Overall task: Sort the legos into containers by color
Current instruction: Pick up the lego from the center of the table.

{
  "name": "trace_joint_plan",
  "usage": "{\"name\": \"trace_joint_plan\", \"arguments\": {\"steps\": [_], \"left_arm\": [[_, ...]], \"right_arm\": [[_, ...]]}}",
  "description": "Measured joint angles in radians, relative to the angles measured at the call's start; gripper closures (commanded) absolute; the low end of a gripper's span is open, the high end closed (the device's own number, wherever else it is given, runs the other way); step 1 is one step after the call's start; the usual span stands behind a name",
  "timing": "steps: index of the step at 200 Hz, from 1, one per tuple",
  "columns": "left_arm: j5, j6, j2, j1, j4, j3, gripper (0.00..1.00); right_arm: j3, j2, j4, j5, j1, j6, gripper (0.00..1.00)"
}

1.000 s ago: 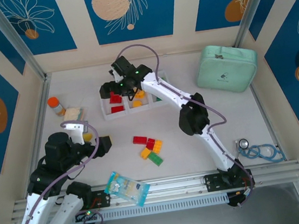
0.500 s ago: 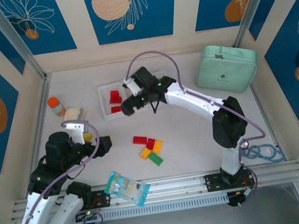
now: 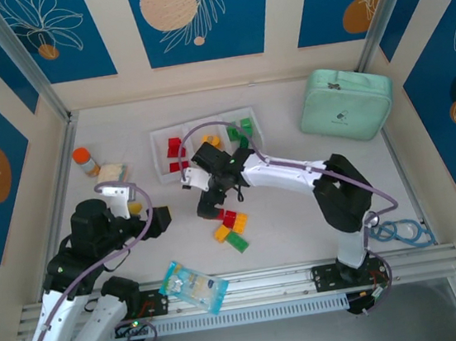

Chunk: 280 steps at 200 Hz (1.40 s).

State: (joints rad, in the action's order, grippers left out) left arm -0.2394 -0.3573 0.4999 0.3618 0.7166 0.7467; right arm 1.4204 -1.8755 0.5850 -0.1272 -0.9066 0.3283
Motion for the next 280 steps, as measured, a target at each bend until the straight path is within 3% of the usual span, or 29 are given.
{"name": "trace_joint_plan", "arguments": {"steps": [71, 150, 230, 280], "left_arm": [[0.0, 0.0, 0.008, 0.0, 0.0, 0.0, 0.01], [0.0, 0.0, 0.015, -0.005, 0.0, 0.0, 0.01], [0.0, 0.0, 0.014, -0.006, 0.0, 0.0, 0.01], [0.0, 0.0, 0.014, -0.006, 0.0, 0.0, 0.01]], "right_arm": [[0.126, -0.184, 0.135, -0.005, -0.001, 0.008, 0.1], [0.15, -0.238, 0.221, -0.038, -0.004, -0.019, 0.16], [0.172, -0.259, 0.235, -0.12, -0.024, -0.05, 0.35], [0.212, -0.285, 0.279, -0.146, -0.047, -0.052, 0.4]]}}
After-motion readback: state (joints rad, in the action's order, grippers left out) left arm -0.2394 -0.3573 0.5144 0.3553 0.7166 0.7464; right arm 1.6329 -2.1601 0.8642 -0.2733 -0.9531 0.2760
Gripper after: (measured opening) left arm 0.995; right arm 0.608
